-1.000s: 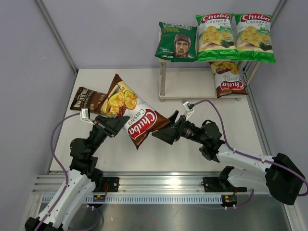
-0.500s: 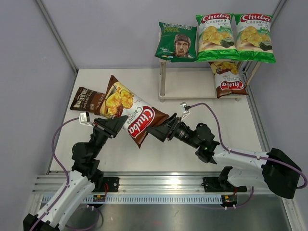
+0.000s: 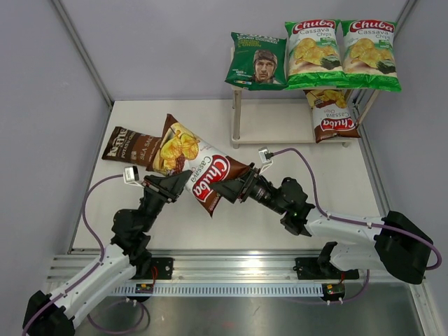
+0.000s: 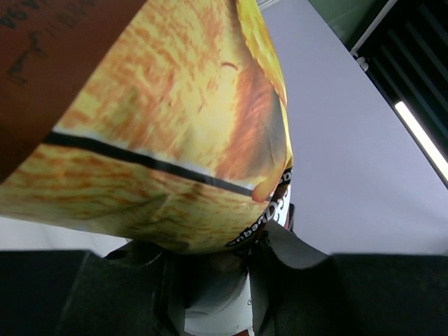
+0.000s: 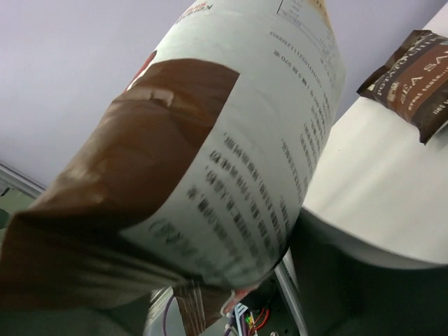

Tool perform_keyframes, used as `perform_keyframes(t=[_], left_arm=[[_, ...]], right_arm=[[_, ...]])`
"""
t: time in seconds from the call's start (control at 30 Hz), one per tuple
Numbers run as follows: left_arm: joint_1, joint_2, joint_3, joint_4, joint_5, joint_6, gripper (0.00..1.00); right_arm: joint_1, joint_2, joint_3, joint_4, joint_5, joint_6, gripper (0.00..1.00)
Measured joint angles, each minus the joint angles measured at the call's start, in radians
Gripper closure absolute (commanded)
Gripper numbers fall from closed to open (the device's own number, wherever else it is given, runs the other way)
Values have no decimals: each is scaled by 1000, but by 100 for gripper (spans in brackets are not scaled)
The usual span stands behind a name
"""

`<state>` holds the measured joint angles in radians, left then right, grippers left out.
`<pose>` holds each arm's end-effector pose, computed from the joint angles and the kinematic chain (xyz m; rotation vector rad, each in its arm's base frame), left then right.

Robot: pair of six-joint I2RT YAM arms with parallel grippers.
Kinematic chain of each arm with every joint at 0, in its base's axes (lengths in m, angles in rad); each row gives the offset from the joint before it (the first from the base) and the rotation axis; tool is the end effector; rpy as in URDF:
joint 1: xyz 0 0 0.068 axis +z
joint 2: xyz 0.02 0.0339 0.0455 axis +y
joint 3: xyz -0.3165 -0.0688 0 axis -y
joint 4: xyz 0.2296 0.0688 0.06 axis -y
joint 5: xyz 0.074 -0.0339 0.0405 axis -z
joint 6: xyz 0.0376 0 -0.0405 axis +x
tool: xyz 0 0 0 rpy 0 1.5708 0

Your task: Place and organize the chips bags onto the shelf

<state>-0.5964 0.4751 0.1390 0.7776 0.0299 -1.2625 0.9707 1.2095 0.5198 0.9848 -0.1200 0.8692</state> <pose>0.0622 -0.0436 0.2869 -0.3944 1.2334 -1.6492 0.1261 0.1923 0.3421 -0.1929 1.4569 1.6255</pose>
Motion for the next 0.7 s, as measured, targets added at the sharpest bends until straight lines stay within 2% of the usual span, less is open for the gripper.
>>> perform_keyframes(t=[0.03,0.07,0.1,0.13,0.17,0.2,0.27,0.3,0.4,0.5,0.7], left_arm=[[-6,3,-13,14,-10,-1,74],[-9,5,-24,27,-16,-3,66],[-10,5,-32,35,-21,-2,61],[-11,3,-38,36,-24,1,52],[-12,2,-41,35,-27,7,29],[-13,-6,-45,27,-29,18,18],[-17,-31,-51,-3,-27,26,4],[-23,-48,-53,-32,-23,37,1],[-32,-128,-54,-146,-30,69,1],[-32,-242,-47,-286,-68,113,1],[-32,-365,79,-708,-194,234,1]], right_arm=[[0,0,0,-8,7,-4,41],[0,0,0,-15,12,-8,46],[0,0,-3,-19,20,-10,57],[0,0,-7,-21,26,-17,60],[-1,-1,-14,-18,31,-20,62],[-5,-2,-20,-15,31,-21,67],[-17,-8,-40,-1,30,-19,70],[-25,-14,-55,10,27,-14,71],[-76,-47,-116,31,23,3,73],[-172,-82,-200,39,21,34,73],[-349,-195,-342,11,23,83,75]])
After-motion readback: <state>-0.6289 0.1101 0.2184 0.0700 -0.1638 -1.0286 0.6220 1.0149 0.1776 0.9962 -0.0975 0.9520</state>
